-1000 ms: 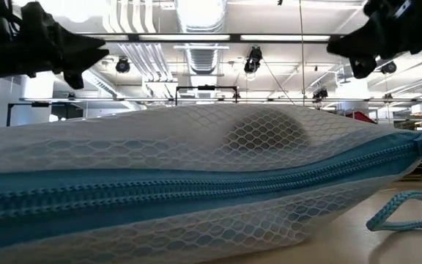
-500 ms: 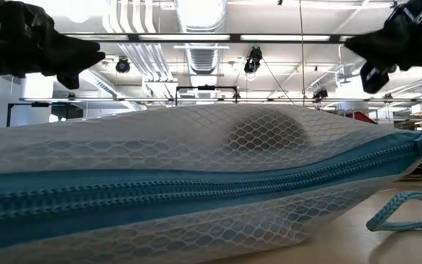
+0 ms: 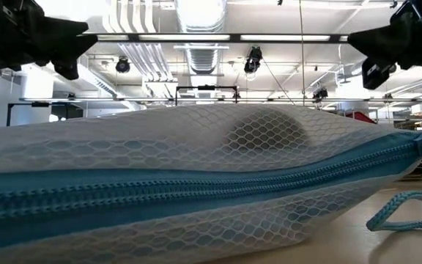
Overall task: Unpack boxes
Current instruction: Return to Home Position
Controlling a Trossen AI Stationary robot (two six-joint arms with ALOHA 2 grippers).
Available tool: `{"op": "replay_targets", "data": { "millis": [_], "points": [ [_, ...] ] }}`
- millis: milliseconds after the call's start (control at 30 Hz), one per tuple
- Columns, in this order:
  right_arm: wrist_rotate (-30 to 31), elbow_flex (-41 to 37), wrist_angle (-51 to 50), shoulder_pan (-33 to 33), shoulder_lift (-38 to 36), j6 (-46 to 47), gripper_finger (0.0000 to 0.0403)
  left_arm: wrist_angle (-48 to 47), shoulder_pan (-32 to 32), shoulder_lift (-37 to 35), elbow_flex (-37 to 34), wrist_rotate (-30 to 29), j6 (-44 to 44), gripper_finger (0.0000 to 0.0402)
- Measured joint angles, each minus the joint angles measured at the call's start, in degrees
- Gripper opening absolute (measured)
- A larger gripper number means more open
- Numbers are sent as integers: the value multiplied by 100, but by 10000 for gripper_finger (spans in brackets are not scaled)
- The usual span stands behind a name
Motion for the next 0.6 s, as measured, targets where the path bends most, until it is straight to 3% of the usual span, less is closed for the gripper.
{"op": "replay_targets", "data": {
  "millis": [600],
  "points": [
    [2, 0, -116, 0, 128, -31, 0, -88, 0, 610, -2, 0, 9, 147]
  ]
}}
